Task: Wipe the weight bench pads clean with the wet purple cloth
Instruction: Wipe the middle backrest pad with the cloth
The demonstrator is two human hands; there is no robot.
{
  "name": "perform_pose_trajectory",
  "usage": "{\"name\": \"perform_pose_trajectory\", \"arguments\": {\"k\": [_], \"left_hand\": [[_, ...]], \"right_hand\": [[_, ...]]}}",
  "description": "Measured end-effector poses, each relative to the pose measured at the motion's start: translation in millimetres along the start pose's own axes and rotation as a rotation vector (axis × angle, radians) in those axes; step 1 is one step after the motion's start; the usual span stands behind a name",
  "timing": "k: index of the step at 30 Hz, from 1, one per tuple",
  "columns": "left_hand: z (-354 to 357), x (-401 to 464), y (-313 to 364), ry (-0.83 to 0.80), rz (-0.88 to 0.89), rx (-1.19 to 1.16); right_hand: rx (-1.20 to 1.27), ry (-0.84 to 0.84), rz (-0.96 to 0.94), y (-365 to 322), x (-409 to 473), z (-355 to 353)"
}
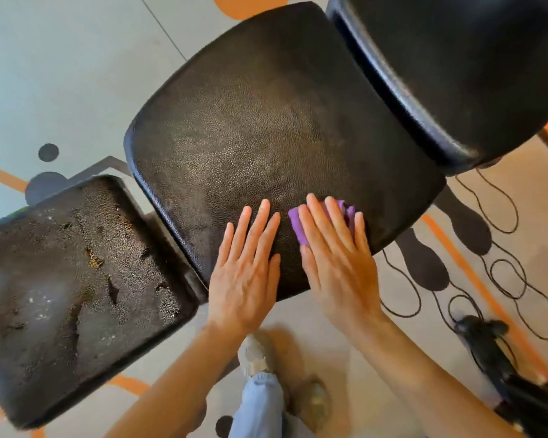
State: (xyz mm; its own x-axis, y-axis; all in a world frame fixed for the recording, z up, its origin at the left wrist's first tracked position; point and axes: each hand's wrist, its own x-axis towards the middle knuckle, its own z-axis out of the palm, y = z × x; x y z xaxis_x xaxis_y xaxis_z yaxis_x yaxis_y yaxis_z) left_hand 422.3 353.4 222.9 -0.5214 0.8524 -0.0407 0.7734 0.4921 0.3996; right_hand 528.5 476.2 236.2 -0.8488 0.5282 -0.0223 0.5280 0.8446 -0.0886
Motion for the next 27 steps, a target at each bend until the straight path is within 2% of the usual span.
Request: {"name": "perform_pose_trajectory", "arguments": {"k": [4,12,15,20,27], "left_hand": [[-1.7,-0.1,1.7,0.006,0.014,0.019],[4.9,-1.8,2.4,0.055,-0.022,0.019],[6.5,-3.0,1.9,0.056,-0.011,0.021],[9.0,-4.0,-0.2,0.062,-0.004,0.051],[9.5,-5.2,0.5,0.085,0.019,0.025]], "right_hand": [[0.040,0.045,0.150,-1.8,35.2,1.5],[0.167,0.148,0.145,-15.6,-28.9,17.0],[0.207,0.214,0.142,-12.1,-20.9,19.3],[0.290,0.360,0.262,-15.7,-7.6,24.5],[0.356,0.442,0.325,-27.1,-18.5,38.2]]}}
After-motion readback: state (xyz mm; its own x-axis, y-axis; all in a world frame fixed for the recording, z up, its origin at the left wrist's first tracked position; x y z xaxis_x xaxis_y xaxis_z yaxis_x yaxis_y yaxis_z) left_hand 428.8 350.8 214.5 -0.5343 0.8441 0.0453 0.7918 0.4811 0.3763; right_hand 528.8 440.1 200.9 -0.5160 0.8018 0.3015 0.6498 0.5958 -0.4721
